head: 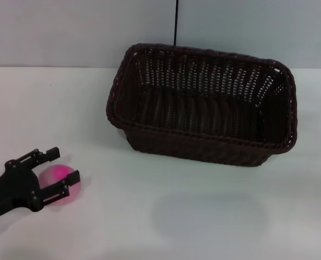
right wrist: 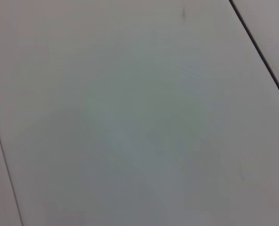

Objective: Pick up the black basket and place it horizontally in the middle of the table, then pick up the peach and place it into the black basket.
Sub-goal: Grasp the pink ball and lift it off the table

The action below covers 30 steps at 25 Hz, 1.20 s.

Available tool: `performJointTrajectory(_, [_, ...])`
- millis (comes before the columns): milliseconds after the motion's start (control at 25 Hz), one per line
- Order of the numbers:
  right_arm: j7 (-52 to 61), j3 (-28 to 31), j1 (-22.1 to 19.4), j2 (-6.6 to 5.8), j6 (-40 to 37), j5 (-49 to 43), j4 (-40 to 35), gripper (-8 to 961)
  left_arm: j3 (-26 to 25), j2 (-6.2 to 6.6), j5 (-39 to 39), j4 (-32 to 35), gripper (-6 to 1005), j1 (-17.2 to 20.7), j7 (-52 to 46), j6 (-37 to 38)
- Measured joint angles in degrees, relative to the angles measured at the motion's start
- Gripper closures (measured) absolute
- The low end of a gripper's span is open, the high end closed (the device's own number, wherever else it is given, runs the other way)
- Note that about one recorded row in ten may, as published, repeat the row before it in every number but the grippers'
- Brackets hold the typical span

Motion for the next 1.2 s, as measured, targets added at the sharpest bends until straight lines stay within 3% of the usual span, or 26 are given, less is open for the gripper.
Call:
performJointTrajectory(760, [-1.37, -0.55, 0.09, 0.04, 0.01, -0.37, 1.34, 294, 0.16, 0.93, 5.31, 0.19, 270, -0.39, -0.11, -2.2])
performJointTrajectory(1040, [-1.37, -0.64, 0.09, 0.05, 0.01, -0.41, 1.61, 293, 0.22, 0.93, 5.84, 0.18, 483, -0.78, 0.07, -2.14])
performJointTrajectory(1120, [-1.37, -0.64, 0.09, 0.05, 0.01, -0.42, 1.8, 293, 0.28, 0.93, 5.9, 0.18, 635, -0.84, 0.07, -2.06])
performJointTrajectory(1200, [-1.37, -0.64, 0.09, 0.05, 0.01, -0.46, 1.86, 293, 0.48, 0.93, 6.09, 0.49, 649, -0.99, -0.23, -1.27])
